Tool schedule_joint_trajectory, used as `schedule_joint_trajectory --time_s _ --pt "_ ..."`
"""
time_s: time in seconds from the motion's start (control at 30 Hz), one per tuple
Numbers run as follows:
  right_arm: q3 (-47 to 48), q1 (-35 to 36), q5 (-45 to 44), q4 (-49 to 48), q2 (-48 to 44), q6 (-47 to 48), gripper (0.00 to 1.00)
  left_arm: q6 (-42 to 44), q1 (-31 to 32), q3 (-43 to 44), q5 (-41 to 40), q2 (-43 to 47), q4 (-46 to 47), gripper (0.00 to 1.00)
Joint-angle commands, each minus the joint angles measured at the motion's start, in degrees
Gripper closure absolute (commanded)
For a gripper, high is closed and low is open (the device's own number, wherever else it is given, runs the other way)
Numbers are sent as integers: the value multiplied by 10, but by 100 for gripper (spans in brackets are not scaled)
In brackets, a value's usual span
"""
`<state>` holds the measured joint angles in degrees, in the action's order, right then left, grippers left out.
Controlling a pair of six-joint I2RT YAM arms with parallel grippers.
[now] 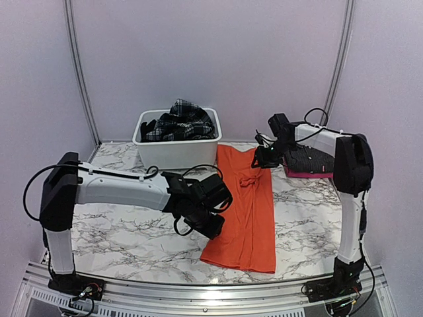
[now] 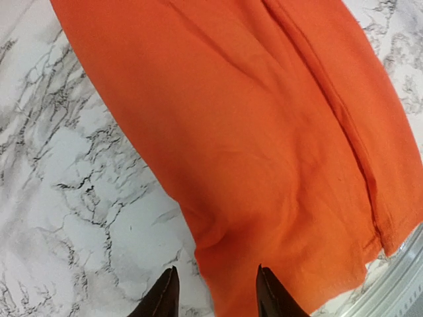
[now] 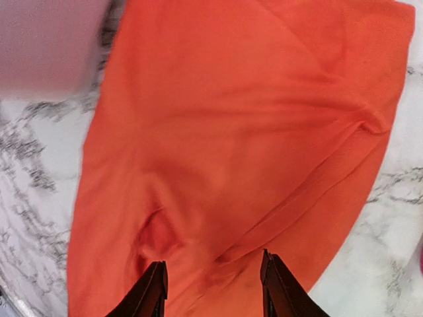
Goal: Fold and stack the mixed laundry pile
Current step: Rotate the rectangle-folded T-shirt at the center of the board.
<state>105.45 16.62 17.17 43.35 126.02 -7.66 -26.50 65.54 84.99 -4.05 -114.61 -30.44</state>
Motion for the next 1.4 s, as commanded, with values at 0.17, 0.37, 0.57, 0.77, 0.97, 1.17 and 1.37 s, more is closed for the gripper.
schedule_joint_trajectory --time_s 0.17,0.37,0.57,0.77,0.97,1.17,1.37 --pt "-166 101 38 -88 -114 -45 57 105 39 -23 18 19 -15 70" --pt "-188 121 60 -128 -85 -57 57 99 57 -23 22 -24 -19 79" --pt "-176 122 75 -148 -25 -64 59 43 87 -27 51 -42 -41 80" --pt "-153 122 77 -153 16 -71 59 -54 125 -26 90 -26 -51 79" --pt "-132 122 96 -132 -24 -70 57 -76 115 -47 13 14 -57 56" --pt "-197 122 103 -101 -195 -90 49 -85 109 -61 -97 113 -36 5" --pt "-366 124 114 -98 -362 -168 48 -153 80 -129 -86 194 11 1"
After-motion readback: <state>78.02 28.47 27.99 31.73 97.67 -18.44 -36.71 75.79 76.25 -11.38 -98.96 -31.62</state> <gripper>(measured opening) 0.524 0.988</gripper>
